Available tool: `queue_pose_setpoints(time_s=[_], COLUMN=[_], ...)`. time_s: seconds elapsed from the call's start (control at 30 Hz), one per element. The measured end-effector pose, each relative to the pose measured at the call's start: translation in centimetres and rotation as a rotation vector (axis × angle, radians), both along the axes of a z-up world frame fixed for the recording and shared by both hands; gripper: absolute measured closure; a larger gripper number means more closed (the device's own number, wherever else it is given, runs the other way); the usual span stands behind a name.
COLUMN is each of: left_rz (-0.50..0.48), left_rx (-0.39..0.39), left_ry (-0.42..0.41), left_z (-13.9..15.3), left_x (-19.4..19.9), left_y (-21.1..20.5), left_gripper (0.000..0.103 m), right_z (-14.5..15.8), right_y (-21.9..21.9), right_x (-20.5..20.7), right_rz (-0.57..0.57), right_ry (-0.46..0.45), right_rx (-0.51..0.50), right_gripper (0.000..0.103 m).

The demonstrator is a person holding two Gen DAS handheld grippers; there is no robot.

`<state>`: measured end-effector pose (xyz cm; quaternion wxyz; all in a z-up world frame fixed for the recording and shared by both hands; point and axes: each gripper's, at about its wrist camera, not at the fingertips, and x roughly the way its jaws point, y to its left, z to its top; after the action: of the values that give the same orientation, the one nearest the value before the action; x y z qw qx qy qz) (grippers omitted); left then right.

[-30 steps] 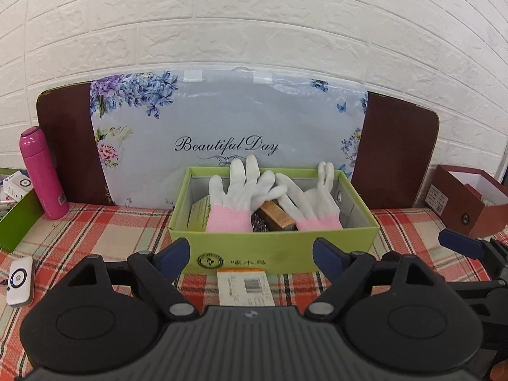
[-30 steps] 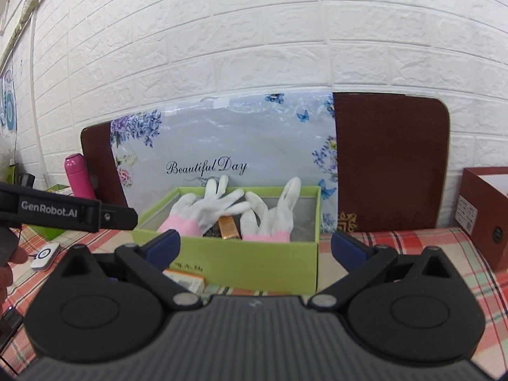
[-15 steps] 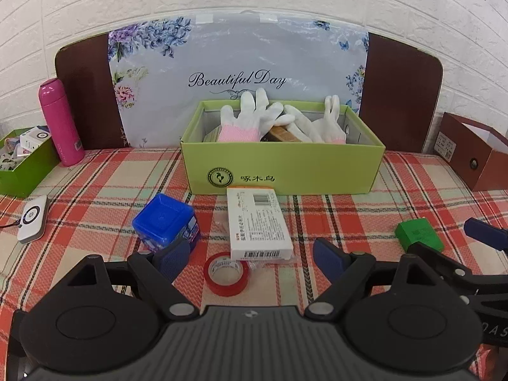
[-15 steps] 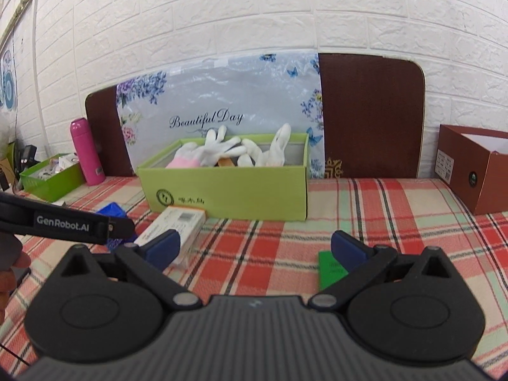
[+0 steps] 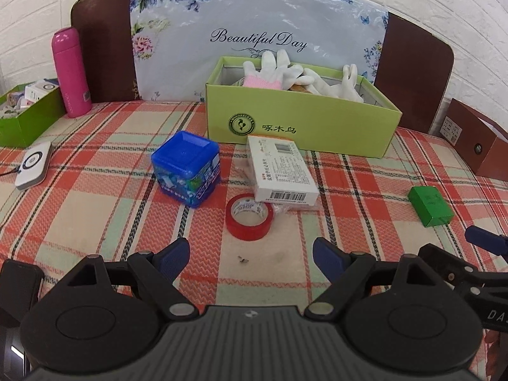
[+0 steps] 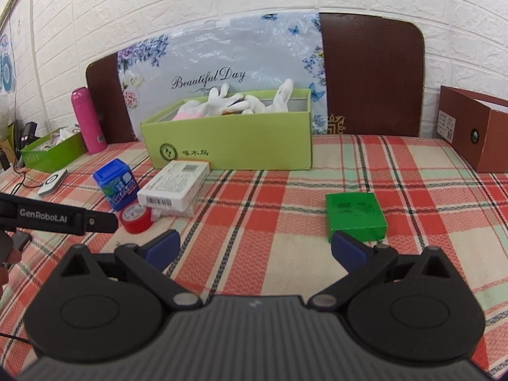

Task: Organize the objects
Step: 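Grasp the white medicine box with the right tool while the left grasps the blue container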

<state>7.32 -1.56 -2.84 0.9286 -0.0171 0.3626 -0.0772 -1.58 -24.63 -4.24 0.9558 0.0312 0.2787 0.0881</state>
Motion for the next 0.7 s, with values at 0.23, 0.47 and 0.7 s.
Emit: queue_pose_setpoints(time_s=[0.23, 0.47, 0.7], left_rz=[0.054, 0.02, -0.007], left_rx=[-0.001, 0.013, 0.019], left_ry=[-0.011, -0.051, -0.015], left_z=[0.1, 0.6, -0.9], left_x=[1.7, 7.0, 10.3], left_y=[2.7, 3.7, 4.4], left_gripper=[0.015, 0.015, 0.037], right_z=[-0.5, -1.0, -0.9], right_y=[2.8, 4.1, 6.0], right_x=[0.3, 0.6, 2.9], right_rz=[0.09, 0.129, 0.147], right_ry=[-0.003, 0.009, 0.026], right_rx=[-0.061, -0.05, -0.038], right_gripper=[0.0, 0.0, 0.0])
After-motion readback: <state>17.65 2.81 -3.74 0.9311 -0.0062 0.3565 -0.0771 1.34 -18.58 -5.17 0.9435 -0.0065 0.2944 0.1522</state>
